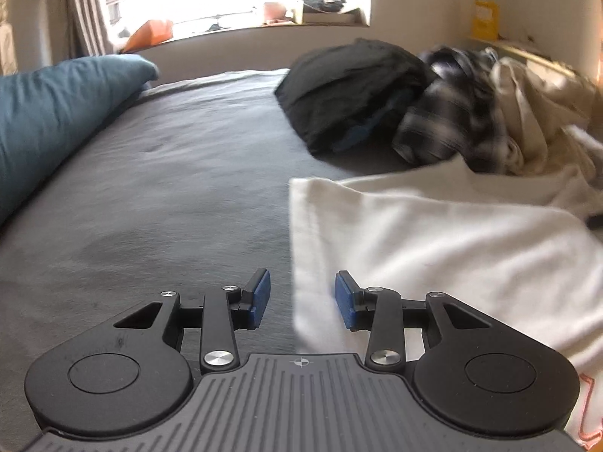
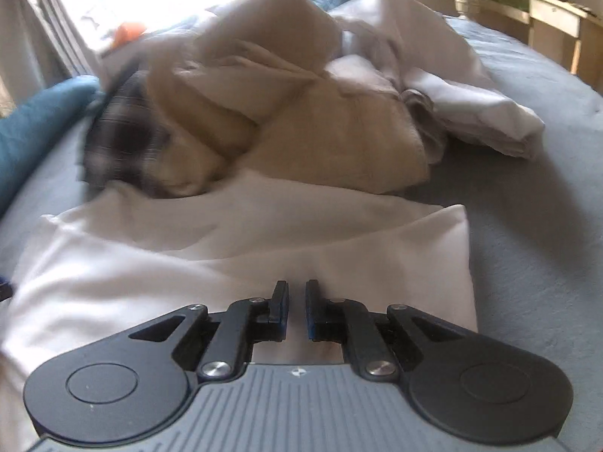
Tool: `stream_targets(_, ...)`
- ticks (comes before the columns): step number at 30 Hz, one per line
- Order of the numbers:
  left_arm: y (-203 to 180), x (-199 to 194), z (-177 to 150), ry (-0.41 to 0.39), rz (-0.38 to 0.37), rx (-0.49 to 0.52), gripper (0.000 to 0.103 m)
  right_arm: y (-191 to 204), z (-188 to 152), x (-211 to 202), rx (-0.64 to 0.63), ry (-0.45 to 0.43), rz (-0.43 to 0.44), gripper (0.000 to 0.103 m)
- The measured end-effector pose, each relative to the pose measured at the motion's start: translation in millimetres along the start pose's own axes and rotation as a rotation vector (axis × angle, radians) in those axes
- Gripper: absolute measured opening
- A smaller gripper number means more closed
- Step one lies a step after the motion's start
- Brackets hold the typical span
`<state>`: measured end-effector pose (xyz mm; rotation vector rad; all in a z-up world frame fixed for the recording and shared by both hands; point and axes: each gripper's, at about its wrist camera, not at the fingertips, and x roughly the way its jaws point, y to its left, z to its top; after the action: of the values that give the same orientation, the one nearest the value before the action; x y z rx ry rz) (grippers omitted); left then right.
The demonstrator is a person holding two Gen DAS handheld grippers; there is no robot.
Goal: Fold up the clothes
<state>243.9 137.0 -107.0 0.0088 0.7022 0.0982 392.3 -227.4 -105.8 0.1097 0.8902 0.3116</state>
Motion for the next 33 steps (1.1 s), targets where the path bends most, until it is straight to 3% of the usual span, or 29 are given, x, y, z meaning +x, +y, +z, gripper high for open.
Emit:
stream_targets(3, -0.4, 4.4, -1.9, 0.008, 0.022, -0.027, 0.038, -22.6, 10.7, -6.5, 0.139, -0.074, -0.058, 0.009)
stream_targets(6, 2.3, 0.5, -0.1, 0.007, 0.019, -0.041, 0.038, -40.5, 12.6, -29.5, 0.201, -0.092, -0.004, 0.009)
stream_targets(11, -3.1, -6.1, 0.6, 0.012, 0.000, -0.013, 0.040, -23.4, -15.7, -59.3, 0.061, 0.028, 0.136, 0.009)
stream_targets(13, -6.3, -6.5, -0.4, 0.019, 0.003, -0.012, 0.040, -20.6, -26.8, -59.6, -0.003, 0.027, 0.072, 0.012)
stream_targets(14, -7.3, -7.1, -0.7, 0.021, 0.009, -0.016, 0.041, -20.1, -31.6, -58.9, -0.033, 0.021, 0.030, 0.025)
stream_targets(18, -8.4, -15.7, 0.4, 0.020, 0.019, -0.028, 0.041, -41.5, -32.8, -72.6, 0.111, -0.056, -0.014, 0.026)
stream_targets(21, -13.2, -31.0, 2.2, 0.009, 0.011, 0.019, 0.043, -33.9, -39.2, -92.1, 0.081, -0.084, 0.064, 0.026)
stream_targets(23, -24.7, -36.2, 0.0, 0.052, -0.003, 0.090, 0.047, -19.5, -50.1, -92.4, -0.003, -0.058, 0.077, 0.026)
stream_targets(26, -48.1, -33.7, -11.6, 0.132, 0.044, 0.217, 0.048, -4.5, -73.4, -80.0, -0.134, 0.002, 0.006, 0.026)
stream_targets(30, -61.4, -42.1, -23.3, 0.075, 0.109, 0.301, 0.052, 1.7, -90.1, -90.9, -0.184, -0.040, -0.041, 0.028)
stream_targets(33, -59.8, -51.0, -22.4, 0.059, 0.117, 0.293, 0.052, 5.3, -90.1, -101.4, -0.171, -0.062, -0.060, 0.031)
